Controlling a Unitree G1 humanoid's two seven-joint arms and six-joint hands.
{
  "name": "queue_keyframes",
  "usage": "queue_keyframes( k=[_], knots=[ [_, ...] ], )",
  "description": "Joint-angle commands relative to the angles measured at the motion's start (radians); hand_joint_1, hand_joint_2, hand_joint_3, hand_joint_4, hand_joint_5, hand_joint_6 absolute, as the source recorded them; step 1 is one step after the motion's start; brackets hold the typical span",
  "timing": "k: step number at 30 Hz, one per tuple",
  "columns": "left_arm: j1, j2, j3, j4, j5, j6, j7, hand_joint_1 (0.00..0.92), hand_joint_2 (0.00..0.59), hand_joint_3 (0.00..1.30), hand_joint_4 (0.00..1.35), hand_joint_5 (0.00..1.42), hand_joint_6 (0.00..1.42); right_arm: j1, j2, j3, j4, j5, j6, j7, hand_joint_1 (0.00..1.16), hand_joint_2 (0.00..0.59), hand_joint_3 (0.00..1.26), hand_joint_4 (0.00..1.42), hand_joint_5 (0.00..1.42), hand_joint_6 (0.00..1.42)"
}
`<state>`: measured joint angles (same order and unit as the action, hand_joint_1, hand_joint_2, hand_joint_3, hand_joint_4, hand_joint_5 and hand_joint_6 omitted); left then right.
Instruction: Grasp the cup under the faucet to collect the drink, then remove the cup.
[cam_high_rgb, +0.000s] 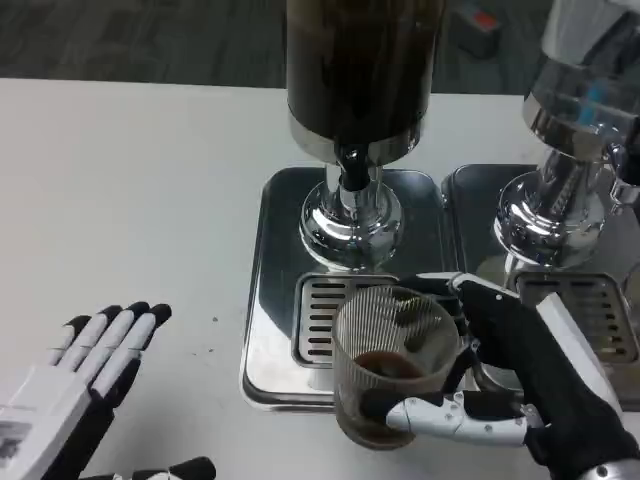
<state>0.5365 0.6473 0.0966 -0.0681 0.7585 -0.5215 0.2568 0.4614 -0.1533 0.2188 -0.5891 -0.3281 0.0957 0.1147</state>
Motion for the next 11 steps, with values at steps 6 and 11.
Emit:
queue_keyframes(
  k=[6,11],
  knots=[
    [-0.016,-0.013,-0.019,0.018,-0.010,-0.009,0.004,0.000,0.100,0.00,0.00,0.00,0.00,-0.032,0.029,-0.023,0.017,0.008,-0.016,-0.041,0.89,0.235,0.47,0.61,0.64,0.88],
    [-0.024,-0.011,-0.021,0.028,-0.012,-0.008,0.002,0.000,0.096,0.00,0.00,0.00,0.00,-0.041,0.033,-0.013,0.034,0.007,-0.030,-0.049,0.89,0.235,0.47,0.61,0.64,0.89]
  ],
)
